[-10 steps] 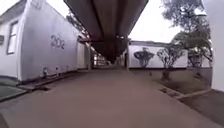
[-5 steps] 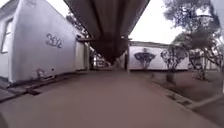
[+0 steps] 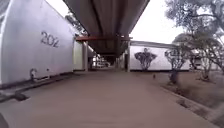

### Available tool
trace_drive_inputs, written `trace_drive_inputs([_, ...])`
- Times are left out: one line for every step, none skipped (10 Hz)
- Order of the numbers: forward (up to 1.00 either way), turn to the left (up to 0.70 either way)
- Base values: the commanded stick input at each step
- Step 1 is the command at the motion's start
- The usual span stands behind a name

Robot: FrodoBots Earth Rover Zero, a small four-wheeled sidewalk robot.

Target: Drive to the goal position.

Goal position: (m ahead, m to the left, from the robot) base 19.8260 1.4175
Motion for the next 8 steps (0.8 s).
trace_drive_inputs([0.85,0.0])
trace_drive_inputs([0.85,0.0])
trace_drive_inputs([0.85,0.0])
trace_drive_inputs([0.85,0.0])
trace_drive_inputs([0.85,0.0])
trace_drive_inputs([0.85,0.0])
trace_drive_inputs([0.85,0.0])
trace_drive_inputs([0.85,0.0])
